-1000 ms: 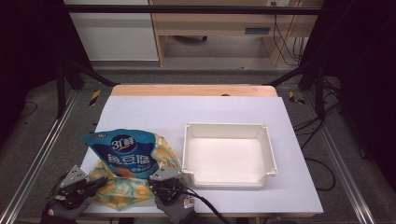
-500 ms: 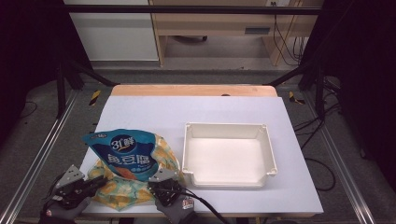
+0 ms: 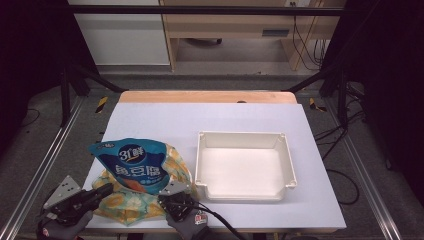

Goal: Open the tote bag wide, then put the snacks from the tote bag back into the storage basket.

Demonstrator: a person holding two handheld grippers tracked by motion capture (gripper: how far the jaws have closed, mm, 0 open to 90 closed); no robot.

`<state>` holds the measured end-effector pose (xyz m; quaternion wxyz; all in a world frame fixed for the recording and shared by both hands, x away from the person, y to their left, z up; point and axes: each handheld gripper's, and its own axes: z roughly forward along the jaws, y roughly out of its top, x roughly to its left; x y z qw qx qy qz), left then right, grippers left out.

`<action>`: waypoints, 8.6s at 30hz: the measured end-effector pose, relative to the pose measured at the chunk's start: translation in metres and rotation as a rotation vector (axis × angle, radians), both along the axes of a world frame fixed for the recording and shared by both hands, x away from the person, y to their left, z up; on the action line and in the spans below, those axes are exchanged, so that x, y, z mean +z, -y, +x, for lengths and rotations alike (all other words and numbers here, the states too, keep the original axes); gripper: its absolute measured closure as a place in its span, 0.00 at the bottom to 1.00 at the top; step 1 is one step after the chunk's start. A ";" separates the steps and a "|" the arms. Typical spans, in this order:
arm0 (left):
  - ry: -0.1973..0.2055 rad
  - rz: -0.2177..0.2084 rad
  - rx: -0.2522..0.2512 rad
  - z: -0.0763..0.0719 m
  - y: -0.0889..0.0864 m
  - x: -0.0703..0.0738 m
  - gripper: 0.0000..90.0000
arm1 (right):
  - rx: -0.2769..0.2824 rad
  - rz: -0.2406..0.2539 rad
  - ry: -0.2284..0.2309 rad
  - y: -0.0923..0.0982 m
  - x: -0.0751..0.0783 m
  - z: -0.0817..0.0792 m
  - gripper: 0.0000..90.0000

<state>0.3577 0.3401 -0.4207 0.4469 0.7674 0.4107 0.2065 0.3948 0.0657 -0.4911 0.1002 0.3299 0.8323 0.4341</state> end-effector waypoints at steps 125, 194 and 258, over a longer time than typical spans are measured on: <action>0.209 -0.131 0.036 0.025 -0.005 0.091 0.61 | -0.003 0.256 0.268 0.054 0.155 0.026 0.69; 0.255 -0.149 0.051 0.018 0.000 0.130 1.00 | 0.013 0.243 0.312 0.043 0.195 0.032 1.00; 0.356 -0.155 -0.057 0.019 0.071 0.206 1.00 | -0.056 0.247 0.440 0.116 0.270 0.019 1.00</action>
